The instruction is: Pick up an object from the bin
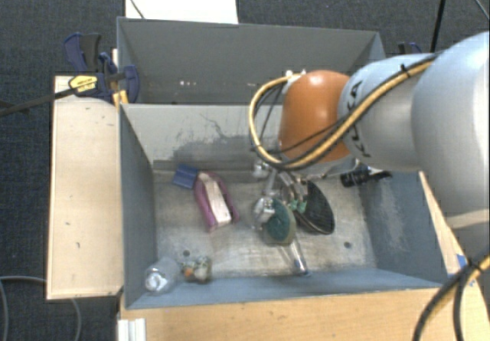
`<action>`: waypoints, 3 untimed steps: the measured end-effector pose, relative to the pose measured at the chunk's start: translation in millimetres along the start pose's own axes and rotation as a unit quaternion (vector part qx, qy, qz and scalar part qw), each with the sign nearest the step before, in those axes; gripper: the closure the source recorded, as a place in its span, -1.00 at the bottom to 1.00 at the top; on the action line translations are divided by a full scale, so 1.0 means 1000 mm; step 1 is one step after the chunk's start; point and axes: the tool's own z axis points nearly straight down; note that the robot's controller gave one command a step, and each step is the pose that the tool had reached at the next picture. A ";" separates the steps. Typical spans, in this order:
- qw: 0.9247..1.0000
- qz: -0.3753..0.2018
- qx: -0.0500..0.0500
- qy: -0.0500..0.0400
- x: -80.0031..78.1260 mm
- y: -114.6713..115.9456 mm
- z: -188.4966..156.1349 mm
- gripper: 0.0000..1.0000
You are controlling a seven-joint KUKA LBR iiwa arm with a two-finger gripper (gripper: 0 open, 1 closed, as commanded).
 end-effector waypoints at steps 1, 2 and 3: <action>0.997 -0.080 0.002 0.002 0.057 -0.074 -0.015 -1.00; 0.997 -0.083 -0.001 0.000 0.028 -0.104 0.018 -1.00; 0.997 -0.083 0.000 -0.004 0.026 -0.103 0.015 1.00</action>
Offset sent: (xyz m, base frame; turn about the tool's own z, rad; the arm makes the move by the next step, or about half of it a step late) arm -0.0649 -0.0639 0.0146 -0.1655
